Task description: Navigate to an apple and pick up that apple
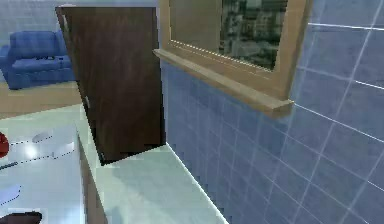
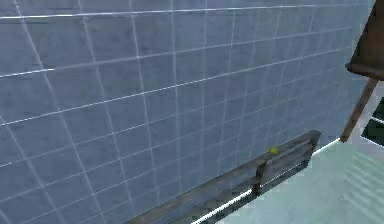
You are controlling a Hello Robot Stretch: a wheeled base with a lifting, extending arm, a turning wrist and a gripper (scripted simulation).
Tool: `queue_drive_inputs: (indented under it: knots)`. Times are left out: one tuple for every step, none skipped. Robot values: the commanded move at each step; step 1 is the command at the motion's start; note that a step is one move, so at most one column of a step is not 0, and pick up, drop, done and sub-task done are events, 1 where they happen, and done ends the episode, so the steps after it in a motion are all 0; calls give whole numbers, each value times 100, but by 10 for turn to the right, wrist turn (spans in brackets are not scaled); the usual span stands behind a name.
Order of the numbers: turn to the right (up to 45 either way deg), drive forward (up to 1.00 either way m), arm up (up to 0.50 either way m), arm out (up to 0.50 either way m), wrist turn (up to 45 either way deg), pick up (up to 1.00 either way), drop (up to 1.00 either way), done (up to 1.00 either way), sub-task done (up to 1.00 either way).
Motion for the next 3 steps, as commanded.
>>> queue_drive_inputs:
  knots:
    - [-300, 0, 0, 0, 0, 0, 0, 0, 0]
    - [0, 15, 0, 0, 0, 0, 0, 0, 0]
    - [-450, 0, 0, 0, 0, 0, 0, 0, 0]
